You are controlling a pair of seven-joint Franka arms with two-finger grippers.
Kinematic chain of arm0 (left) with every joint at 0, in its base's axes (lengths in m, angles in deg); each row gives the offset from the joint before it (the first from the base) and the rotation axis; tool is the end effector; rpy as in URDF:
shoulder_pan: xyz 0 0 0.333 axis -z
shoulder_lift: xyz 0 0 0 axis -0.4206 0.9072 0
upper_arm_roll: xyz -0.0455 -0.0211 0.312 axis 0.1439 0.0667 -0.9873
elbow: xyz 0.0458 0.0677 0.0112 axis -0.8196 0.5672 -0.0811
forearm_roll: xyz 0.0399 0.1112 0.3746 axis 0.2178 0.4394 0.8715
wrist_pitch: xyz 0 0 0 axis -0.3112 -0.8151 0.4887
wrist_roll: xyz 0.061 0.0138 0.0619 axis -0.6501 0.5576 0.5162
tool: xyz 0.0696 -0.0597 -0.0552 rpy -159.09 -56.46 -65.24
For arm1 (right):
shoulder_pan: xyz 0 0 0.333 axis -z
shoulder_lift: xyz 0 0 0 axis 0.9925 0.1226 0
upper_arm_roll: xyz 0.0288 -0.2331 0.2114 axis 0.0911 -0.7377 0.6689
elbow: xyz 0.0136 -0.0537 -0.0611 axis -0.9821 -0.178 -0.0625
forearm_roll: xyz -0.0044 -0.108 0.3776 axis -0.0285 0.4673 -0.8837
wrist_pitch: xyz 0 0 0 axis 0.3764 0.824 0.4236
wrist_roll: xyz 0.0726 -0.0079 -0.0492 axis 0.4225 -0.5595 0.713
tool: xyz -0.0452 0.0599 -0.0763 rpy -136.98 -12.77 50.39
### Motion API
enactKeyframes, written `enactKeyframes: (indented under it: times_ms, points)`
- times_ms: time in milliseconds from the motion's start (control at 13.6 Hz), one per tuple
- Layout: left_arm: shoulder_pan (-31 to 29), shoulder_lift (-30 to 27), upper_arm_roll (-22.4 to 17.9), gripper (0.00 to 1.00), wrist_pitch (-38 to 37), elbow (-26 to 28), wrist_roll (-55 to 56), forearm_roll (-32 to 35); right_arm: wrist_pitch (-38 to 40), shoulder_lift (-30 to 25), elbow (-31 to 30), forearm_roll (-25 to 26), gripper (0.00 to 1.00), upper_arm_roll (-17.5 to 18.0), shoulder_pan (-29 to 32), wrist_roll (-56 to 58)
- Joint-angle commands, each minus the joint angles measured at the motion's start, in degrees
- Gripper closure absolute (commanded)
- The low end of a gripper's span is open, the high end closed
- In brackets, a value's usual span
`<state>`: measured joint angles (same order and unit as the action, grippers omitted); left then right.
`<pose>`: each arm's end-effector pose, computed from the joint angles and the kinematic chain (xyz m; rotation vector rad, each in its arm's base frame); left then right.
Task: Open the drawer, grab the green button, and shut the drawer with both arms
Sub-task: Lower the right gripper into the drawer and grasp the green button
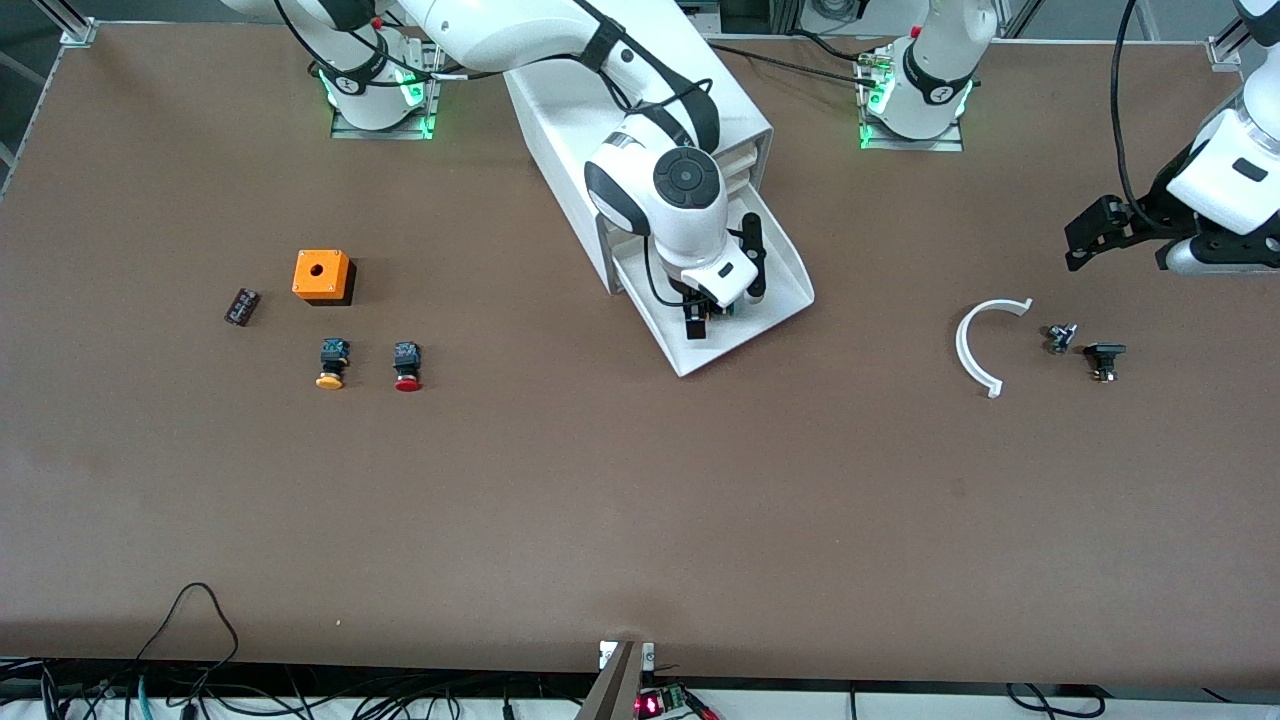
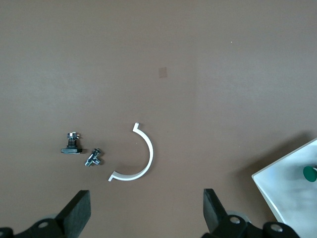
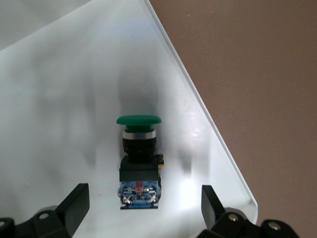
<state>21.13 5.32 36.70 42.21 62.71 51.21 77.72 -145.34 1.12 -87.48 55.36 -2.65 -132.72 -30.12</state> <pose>0.5447 -0.0194 0.5944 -3.1009 -0.0182 -0.0789 0.4791 0.6004 0.2795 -2.1507 -2.2037 -0.0881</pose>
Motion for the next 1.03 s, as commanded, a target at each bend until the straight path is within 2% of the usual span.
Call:
enactKeyframes:
  times_ms: [0, 442, 589, 736, 957]
  points:
    - [0.3, 0.3, -0.2, 0.0, -0.7, -1.2, -1.2, 0.6, 1.0, 2.5, 3.1, 0.6, 0.0, -1.0, -1.0, 0.4]
    - [0.3, 0.4, -0.2, 0.0, -0.7, -1.2, -1.1, 0.7, 0.5, 3.9, 3.1, 0.7, 0.0, -0.9, -1.8, 0.1]
    - [0.3, 0.4, -0.2, 0.0, -0.7, -1.2, -1.1, 0.7, 0.4, 3.9, 3.1, 0.6, 0.11, -0.9, -1.9, 0.0]
    - [0.3, 0.4, -0.2, 0.0, -0.7, -1.2, -1.2, 0.6, 0.0, 3.9, 3.0, 0.7, 0.31, -0.8, -2.3, 0.0]
    - [0.3, 0.4, -0.2, 0.0, -0.7, -1.2, -1.1, 0.6, -0.3, 3.9, 3.0, 1.3, 0.47, -0.8, -2.4, -0.4]
